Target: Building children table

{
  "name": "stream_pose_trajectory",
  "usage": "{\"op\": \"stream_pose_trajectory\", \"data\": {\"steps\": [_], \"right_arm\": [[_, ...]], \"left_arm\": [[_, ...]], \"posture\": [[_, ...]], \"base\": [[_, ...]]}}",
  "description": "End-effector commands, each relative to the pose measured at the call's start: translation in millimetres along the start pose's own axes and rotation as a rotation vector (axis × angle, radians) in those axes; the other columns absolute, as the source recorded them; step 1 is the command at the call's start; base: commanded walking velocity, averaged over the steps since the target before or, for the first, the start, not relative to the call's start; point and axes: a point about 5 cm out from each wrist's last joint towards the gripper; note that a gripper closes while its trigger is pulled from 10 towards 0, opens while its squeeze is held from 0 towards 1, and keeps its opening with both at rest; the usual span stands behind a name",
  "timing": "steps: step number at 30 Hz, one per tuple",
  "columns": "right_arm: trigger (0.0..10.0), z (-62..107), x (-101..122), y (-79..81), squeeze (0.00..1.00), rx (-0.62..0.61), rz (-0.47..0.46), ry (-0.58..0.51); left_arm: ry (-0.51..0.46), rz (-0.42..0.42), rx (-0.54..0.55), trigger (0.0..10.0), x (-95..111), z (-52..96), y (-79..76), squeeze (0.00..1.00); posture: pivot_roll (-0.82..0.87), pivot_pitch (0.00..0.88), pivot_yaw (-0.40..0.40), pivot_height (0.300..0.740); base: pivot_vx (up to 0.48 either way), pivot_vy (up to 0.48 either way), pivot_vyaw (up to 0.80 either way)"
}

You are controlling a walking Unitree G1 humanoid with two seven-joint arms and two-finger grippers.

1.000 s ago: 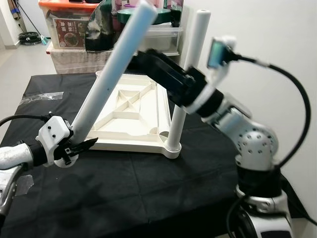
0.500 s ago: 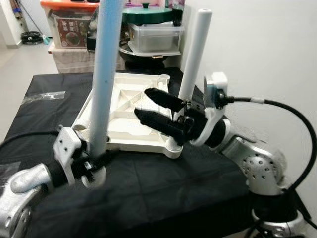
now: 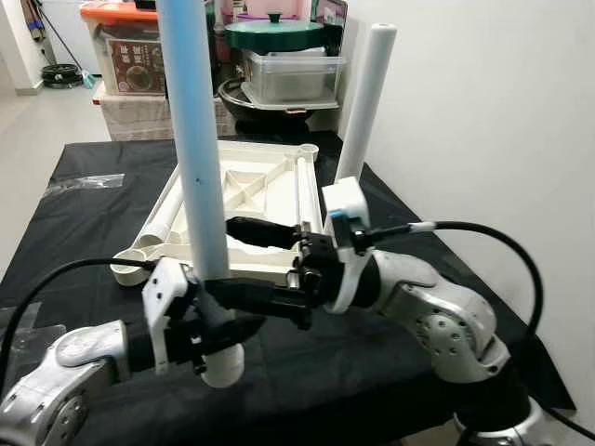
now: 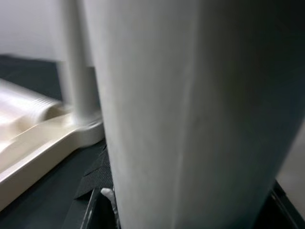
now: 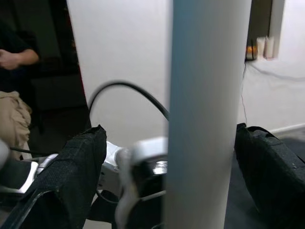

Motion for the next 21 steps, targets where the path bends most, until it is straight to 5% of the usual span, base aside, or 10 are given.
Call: {"op": "stream_pose_trajectory", "data": {"steps": [1,13,14,21], "right_arm": [[10.0,-3.5,-4.3,-2.7,0.0,-0.022,-0.022,0.017],[10.0,-5.3,-16.4,-7.9,0.0,-0.038,-0.046,0.028],[0.0,-4.5,-16.4,-10.4,0.0,-0.051,-0.052,0.018],[0.0,-4.2,-15.9,-19.2,0.0,-0.123,-0.076,-0.014]], "left_arm": [[0.003,-0.003,-0.082,10.0,4.3,-8.3,-8.5,0.0],[0.025,0.004,-0.168,10.0,7.1,-17.0,-16.9,0.0],[0.03,0.002,-0.166,10.0,6.6,-16.3,-16.7,0.0],[0.047,-0.005,-0.16,10.0,5.6,-15.0,-16.7,0.0]], "posture": [[0.08,0.0,-0.069,0.74],[0.07,0.0,-0.065,0.74],[0.08,0.0,-0.066,0.74],[0.08,0.0,-0.064,0.74]], "base": [[0.0,0.0,0.0],[0.0,0.0,0.0],[0.0,0.0,0.0],[0.0,0.0,0.0]]}}
Point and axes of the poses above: a point about 5 cm out from each wrist's last joint towards the gripper, its own z axis pointing back from the gripper into the wrist, its own x axis along the axis of the wrist's last joint, y = z × x
